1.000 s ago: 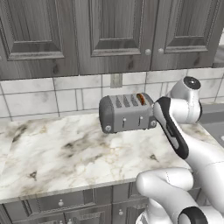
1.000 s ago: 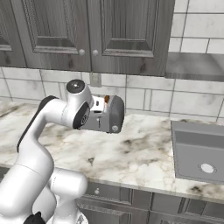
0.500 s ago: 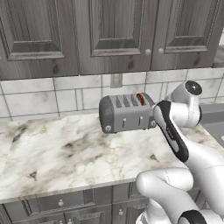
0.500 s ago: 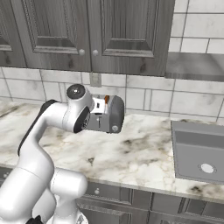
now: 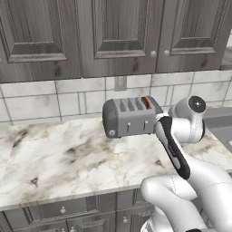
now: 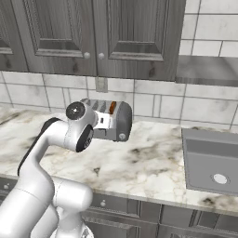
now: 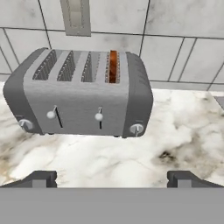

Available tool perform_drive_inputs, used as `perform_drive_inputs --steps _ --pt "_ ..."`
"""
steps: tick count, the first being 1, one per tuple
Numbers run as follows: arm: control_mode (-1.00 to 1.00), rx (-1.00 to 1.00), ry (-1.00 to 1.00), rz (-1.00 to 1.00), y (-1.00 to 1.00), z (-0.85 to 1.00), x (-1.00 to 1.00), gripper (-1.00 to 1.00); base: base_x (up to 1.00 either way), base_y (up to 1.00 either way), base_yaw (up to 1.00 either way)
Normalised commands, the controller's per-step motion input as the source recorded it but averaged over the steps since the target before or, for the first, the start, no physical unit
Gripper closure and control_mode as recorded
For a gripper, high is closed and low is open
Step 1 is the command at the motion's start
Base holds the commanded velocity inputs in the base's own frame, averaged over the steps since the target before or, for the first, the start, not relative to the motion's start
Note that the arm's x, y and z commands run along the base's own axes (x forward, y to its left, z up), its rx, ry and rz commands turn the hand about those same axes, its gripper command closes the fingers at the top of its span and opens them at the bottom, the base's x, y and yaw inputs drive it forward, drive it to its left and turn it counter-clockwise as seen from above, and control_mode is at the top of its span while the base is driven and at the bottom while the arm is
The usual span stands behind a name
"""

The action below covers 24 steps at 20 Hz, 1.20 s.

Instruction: Start the toaster. Once the lever pops up, take the bread to the plate on the dining counter.

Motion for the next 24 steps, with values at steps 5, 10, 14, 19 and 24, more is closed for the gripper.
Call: perform_drive_inputs --steps 5,10,14,19,24 --pt "-1.00 0.04 0.00 -0.11 0.00 0.00 0.02 -1.00 0.00 0.00 0.00" --pt "-1.00 0.00 0.00 -0.01 0.00 0.00 0.08 -1.00 0.00 0.00 0.00" --pt "-1.00 0.00 0.00 0.02 0.00 0.00 0.06 -1.00 0.00 0.00 0.00" --pt "-1.00 0.00 0.00 0.04 0.00 -0.01 0.08 -1.00 0.00 0.00 0.00" --pt "-1.00 0.00 -0.01 0.02 0.00 -0.07 0.02 -1.00 0.00 0.00 0.00"
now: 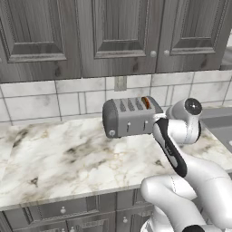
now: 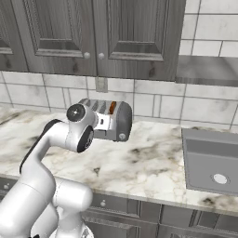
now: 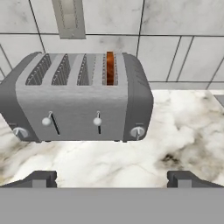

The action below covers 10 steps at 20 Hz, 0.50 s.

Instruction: Start the toaster. Once the lever pops up, take the bread to the plate on the dining counter.

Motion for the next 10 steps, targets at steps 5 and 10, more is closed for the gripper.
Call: perform_drive_inputs --steps 5,10 --pt "-1.00 0.00 -0.02 0.00 0.00 -0.01 0.02 -1.00 0.00 0.00 0.00" --pt "-1.00 0.00 -0.02 0.00 0.00 -0.01 0.00 -1.00 0.00 0.00 0.00"
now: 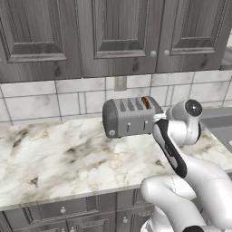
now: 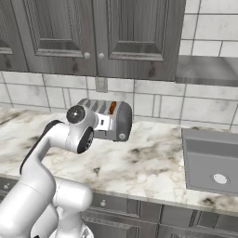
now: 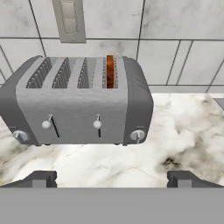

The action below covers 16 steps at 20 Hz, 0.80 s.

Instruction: Start the toaster. Once the lever pops up, take the bread to the plate on the dining counter.

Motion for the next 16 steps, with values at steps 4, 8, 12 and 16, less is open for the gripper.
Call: perform_drive_inputs --steps 4,8,12,16 --pt "-1.00 0.00 -0.02 0.00 0.00 -0.03 0.00 -1.00 0.00 0.00 0.00" --pt "-1.00 0.00 -0.05 0.00 0.00 -0.04 0.00 -1.00 0.00 0.00 0.00" --pt "-1.00 0.00 -0.04 0.00 0.00 -0.03 0.14 -1.00 0.00 0.00 0.00" --pt "-1.00 0.00 -0.03 0.00 0.00 -0.01 0.25 -1.00 0.00 0.00 0.00"
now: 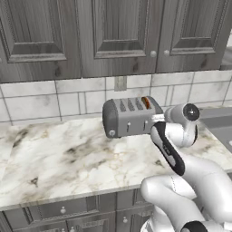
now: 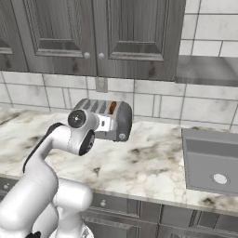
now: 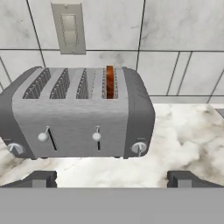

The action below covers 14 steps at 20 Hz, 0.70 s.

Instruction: Start the toaster. Once the lever pops up, take the bread to the plate on the dining counter.

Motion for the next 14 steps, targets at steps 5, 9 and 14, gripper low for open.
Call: perform_drive_inputs --steps 5,9,14 --pt "-1.00 0.00 -0.01 0.00 0.00 -0.05 0.31 -1.00 0.00 0.00 0.00" --pt "-1.00 0.00 0.00 0.00 0.00 -0.05 0.36 -1.00 0.00 0.00 0.00" --pt "-1.00 0.00 0.00 0.00 -0.02 -0.07 0.23 -1.00 0.00 0.00 0.00"
